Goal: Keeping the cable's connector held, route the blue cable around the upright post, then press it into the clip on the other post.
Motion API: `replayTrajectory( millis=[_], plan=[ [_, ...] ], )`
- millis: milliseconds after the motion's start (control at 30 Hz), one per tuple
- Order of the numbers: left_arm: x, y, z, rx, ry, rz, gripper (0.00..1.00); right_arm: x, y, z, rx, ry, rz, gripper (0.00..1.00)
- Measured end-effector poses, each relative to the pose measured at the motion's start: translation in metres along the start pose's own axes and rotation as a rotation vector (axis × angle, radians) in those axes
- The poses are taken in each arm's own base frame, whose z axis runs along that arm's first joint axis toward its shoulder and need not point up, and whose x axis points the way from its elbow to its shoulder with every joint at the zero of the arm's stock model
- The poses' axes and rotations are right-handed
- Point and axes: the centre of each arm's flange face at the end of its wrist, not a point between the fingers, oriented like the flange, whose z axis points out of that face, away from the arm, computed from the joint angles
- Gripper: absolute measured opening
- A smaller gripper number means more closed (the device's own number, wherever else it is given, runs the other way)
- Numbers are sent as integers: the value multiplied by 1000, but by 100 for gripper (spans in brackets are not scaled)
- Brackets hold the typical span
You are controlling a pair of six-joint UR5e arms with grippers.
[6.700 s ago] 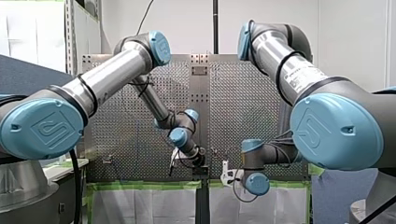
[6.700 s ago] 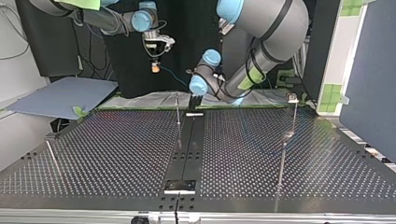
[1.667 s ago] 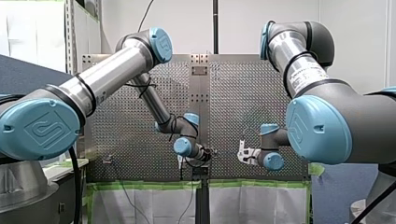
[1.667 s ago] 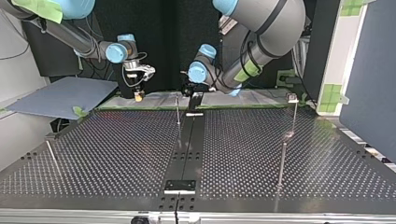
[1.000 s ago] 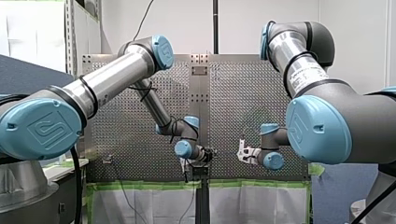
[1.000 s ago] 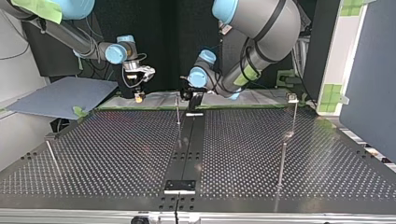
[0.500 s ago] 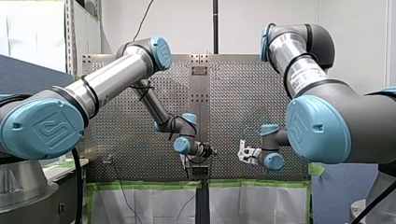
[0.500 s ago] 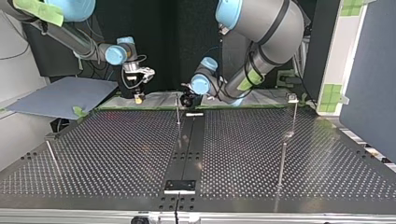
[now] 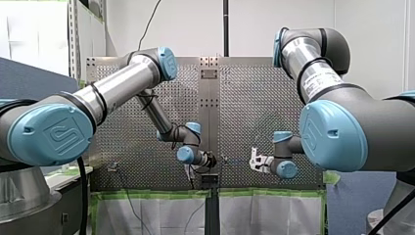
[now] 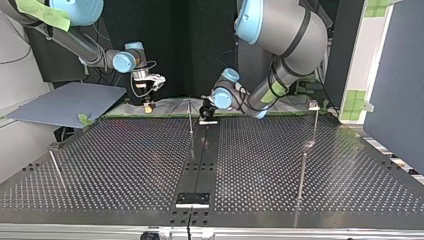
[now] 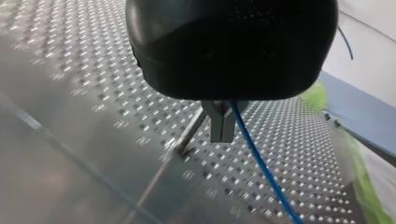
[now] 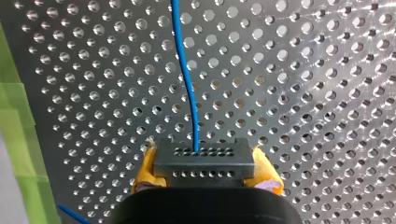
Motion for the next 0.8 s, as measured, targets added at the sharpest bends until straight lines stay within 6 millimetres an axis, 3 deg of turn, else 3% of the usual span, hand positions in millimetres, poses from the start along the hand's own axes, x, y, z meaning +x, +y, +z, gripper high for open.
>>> replayTrajectory(
  millis=[367, 633, 800],
  plan=[
    [-1, -2, 3, 34, -6, -8, 0, -16, 9, 7, -16, -28, -7, 0],
    [26, 7, 3, 24, 38, -15, 0, -13, 16, 14, -35, -25, -1, 0],
    [20, 10, 8, 24, 26, -30, 0, -8, 24, 19, -59, -12, 12, 0]
  ],
)
